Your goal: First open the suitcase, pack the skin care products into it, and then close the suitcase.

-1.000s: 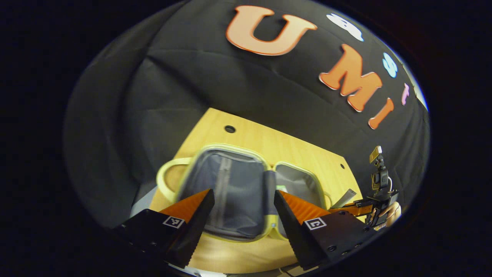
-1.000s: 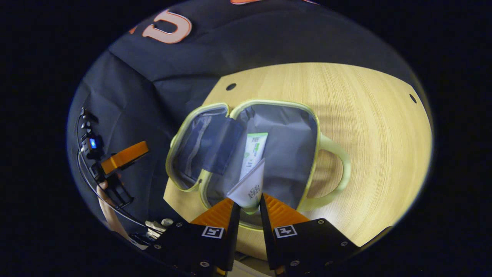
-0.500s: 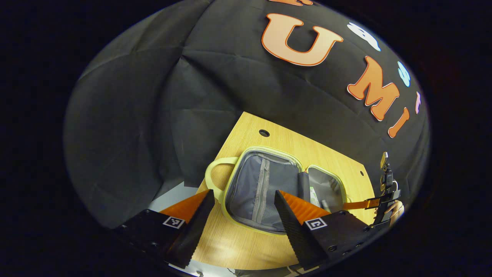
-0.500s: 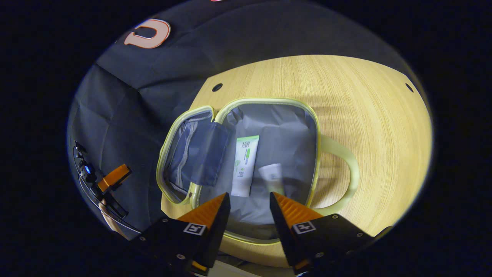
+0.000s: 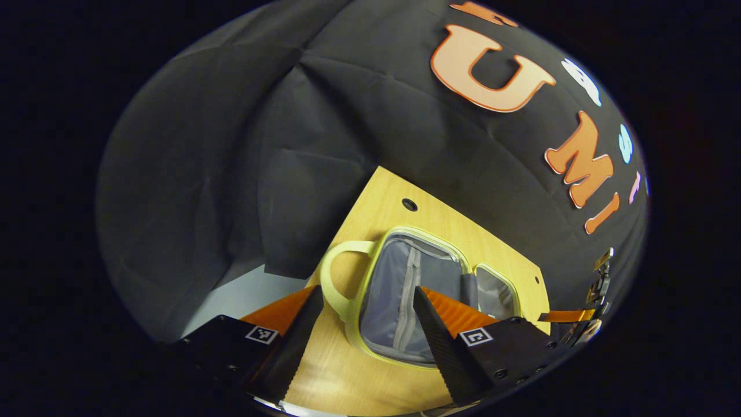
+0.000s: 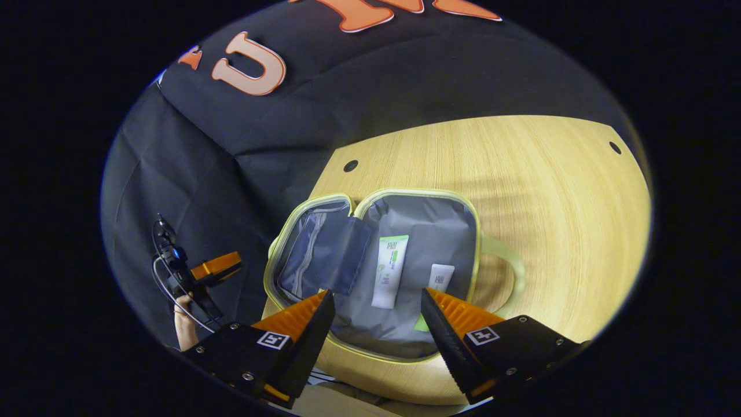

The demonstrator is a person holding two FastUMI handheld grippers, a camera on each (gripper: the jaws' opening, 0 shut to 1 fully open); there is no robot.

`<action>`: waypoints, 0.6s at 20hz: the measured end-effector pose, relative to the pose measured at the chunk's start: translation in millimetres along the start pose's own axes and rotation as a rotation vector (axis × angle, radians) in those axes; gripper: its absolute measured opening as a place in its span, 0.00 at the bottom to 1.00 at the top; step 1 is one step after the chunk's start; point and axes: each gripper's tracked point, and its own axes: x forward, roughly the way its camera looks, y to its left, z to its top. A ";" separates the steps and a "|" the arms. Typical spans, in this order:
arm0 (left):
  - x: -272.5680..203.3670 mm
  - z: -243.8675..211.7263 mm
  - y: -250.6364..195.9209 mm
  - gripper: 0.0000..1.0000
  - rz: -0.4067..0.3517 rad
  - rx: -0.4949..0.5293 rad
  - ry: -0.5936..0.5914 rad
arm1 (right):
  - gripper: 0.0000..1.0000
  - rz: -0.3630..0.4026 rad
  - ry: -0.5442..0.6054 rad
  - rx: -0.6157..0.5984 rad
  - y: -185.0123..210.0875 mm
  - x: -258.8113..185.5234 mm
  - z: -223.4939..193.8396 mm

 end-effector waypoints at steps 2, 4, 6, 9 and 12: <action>14.4 6.1 11.1 0.97 -0.039 -0.066 0.008 | 0.95 -0.008 -0.021 -0.003 -0.9 -11.1 4.9; 35.9 7.3 24.6 0.98 -0.068 -0.129 0.020 | 0.95 -0.015 -0.035 0.002 -2.0 -20.1 6.8; 58.8 8.0 43.2 0.97 -0.079 -0.192 0.034 | 0.95 -0.021 -0.041 0.017 -4.4 -25.6 8.0; 80.1 5.3 48.0 0.98 -0.162 -0.311 0.059 | 0.95 -0.040 -0.041 0.039 -9.7 -28.6 7.0; 100.5 -5.7 58.3 0.95 -0.176 -0.405 0.084 | 0.95 -0.045 -0.040 0.051 -10.3 -30.5 7.4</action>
